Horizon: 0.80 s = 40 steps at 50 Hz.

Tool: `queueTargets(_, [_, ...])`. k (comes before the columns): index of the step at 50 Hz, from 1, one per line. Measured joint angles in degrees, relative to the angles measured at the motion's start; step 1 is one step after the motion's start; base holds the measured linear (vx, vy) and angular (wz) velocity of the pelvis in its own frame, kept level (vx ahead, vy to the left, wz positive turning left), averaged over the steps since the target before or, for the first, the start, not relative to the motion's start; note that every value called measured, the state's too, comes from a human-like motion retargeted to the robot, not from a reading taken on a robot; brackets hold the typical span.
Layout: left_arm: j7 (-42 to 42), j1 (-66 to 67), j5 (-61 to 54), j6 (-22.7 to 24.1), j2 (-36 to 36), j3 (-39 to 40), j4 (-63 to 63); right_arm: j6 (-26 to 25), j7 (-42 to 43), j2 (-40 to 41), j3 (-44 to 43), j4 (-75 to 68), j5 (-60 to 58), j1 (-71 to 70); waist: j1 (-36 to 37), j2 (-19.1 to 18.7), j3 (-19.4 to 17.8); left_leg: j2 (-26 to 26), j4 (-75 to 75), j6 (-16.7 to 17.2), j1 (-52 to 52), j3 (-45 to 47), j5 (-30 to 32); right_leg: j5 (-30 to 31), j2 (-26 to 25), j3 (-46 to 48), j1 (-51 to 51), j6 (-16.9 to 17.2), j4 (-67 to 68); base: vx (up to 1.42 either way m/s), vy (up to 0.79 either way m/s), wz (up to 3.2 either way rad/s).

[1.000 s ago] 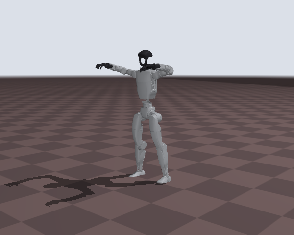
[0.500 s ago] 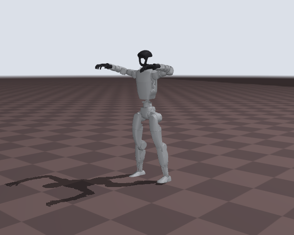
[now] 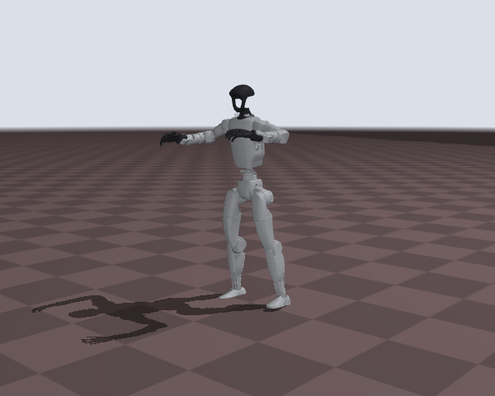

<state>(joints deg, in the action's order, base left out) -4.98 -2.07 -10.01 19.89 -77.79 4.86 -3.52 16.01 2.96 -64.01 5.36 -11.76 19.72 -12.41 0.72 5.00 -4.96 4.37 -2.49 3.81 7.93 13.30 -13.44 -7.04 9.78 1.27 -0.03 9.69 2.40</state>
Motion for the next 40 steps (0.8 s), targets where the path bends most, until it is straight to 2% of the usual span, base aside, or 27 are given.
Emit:
queueTargets(3, [-2.2,-5.6,-3.8,0.0,14.6,-7.9,-6.2,0.2,3.0,12.6,2.9,-9.1,0.7,1.7,0.8,-0.1,-0.5,0.4,0.3,-0.1,0.2,0.4,-0.2,-0.7,-0.5,-0.5,-0.1,-0.6,0.5,0.01,-0.08,-0.13])
queueTargets(7, [-3.2,-6.6,-7.4,-0.6,36.4,-11.0,-24.1,0.9,7.8,30.0,4.3,-25.8,0.4,2.7,1.9,-0.2,-1.1,0.9,1.3,-0.4,0.5,1.4,-0.4,-1.8,-1.0,-1.7,-0.1,-1.2,1.1,0.03,-0.10,-0.26])
queueTargets(11, [-1.2,-6.8,-10.7,-3.0,55.7,-6.5,-53.8,0.5,8.2,44.4,-0.1,-45.0,0.0,2.8,3.8,0.1,-1.9,1.1,3.6,-1.6,0.9,2.9,-0.3,-2.5,-1.3,-3.8,0.0,-1.7,1.9,0.05,-0.14,-0.42])
queueTargets(15, [6.2,-4.4,-7.7,-6.3,65.6,-0.2,-79.4,-2.8,3.5,52.6,-6.0,-65.6,-1.2,0.7,6.9,1.8,-3.7,0.8,8.8,-4.6,-0.2,3.7,1.3,-1.6,-0.5,-5.7,1.6,-1.4,1.1,0.04,-0.20,-0.43])
queueTargets(18, [15.4,1.4,-1.2,-8.4,69.9,-4.1,-86.1,-6.6,0.7,55.4,-6.9,-76.5,-1.5,-1.5,11.9,5.5,-6.5,-0.3,24.0,-6.6,-7.6,4.1,1.8,-0.1,2.5,-8.0,2.3,-0.6,0.3,-0.03,-0.24,-0.48])
queueTargets(20, [20.9,6.5,1.8,-8.7,71.8,-8.7,-86.8,-7.8,0.0,56.5,-6.9,-80.3,0.6,-3.0,15.5,8.2,-7.6,-0.8,44.4,-7.6,-19.2,3.2,-4.0,0.5,5.2,-8.7,1.2,0.0,0.1,-0.07,-0.15,-0.01])
queueTargets(24, [26.0,19.0,3.6,-6.6,72.9,-14.7,-86.2,-5.0,1.5,55.7,-6.6,-78.8,8.4,-4.9,19.3,9.9,-8.6,1.5,86.3,-10.4,-39.8,4.5,-18.3,0.9,8.0,-6.5,2.3,-0.1,-1.7,-0.01,-0.06,0.46])
queueTargets(27, [28.6,26.7,4.3,-4.8,72.0,-16.3,-86.7,-2.3,1.7,52.8,-7.8,-76.0,12.1,-8.5,20.5,9.8,-7.6,3.6,110.3,-12.8,-52.0,5.2,-23.2,2.0,7.9,-4.9,3.4,-1.1,-4.0,0.01,-0.02,0.36])
queueTargets(29, [30.1,30.1,3.5,-3.7,71.0,-17.4,-87.1,-0.7,1.6,50.8,-8.1,-74.4,15.0,-12.1,21.1,10.3,-7.1,3.5,120.6,-13.9,-57.4,6.3,-25.0,3.0,8.5,-4.6,4.0,-1.4,-5.6,0.00,0.00,0.00])
queueTargets(32, [31.5,32.8,1.2,-3.1,69.6,-19.7,-87.5,1.6,2.0,48.2,-6.7,-71.8,20.8,-18.5,21.0,11.2,-6.5,1.9,129.1,-14.6,-62.4,7.1,-25.9,4.0,9.4,-4.5,4.6,-1.6,-7.2,0.00,0.00,0.00])
queueTargets(35, [31.7,33.5,0.2,-3.3,68.3,-22.2,-87.0,3.5,3.0,46.9,-3.9,-68.7,24.9,-23.9,19.7,11.3,-5.3,0.0,130.4,-14.9,-63.2,6.2,-25.4,4.0,9.1,-4.4,4.6,-2.0,-7.2,0.00,0.00,0.00])
queueTargets(40, [29.8,27.7,-0.2,-4.2,66.8,-23.5,-86.7,3.8,3.3,47.7,0.4,-65.5,22.5,-28.0,16.5,10.5,-1.5,-2.3,116.7,-14.1,-55.6,2.8,-22.5,3.3,7.2,-4.8,3.9,-1.5,-6.9,0.01,0.01,-0.07])
